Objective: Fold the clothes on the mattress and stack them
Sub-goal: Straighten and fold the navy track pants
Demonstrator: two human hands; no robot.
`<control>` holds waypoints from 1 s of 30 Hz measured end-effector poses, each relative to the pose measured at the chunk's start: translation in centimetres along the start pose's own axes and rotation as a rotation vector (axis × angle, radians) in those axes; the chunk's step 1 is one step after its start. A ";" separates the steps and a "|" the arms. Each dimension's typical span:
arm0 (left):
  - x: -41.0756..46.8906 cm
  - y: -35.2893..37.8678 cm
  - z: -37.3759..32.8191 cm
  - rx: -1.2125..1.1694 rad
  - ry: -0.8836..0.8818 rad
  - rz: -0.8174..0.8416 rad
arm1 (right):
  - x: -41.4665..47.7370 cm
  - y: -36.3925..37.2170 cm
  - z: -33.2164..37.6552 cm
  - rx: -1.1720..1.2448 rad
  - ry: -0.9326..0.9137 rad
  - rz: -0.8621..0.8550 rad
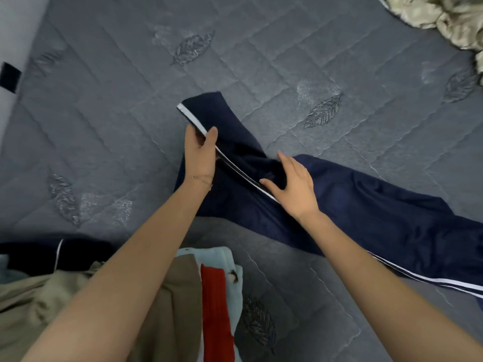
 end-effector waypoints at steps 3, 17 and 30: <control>-0.5 -4.4 1.5 0.010 -0.097 -0.182 | -0.3 1.3 1.0 0.000 0.011 0.037; -3.7 -10.7 12.7 0.559 -0.565 -0.017 | -5.7 9.0 -4.9 -0.315 0.124 0.405; -5.0 -2.4 8.7 1.140 -0.027 0.489 | -6.8 7.7 -5.0 -0.168 0.040 0.273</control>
Point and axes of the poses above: each hand's wrist, its own x-axis towards the middle knuckle, its own y-axis out of the palm, z = x × y, the point moved 8 cm from there along x, towards the middle knuckle, and after that the axes turned 6 degrees about y, right-handed, at the moved point
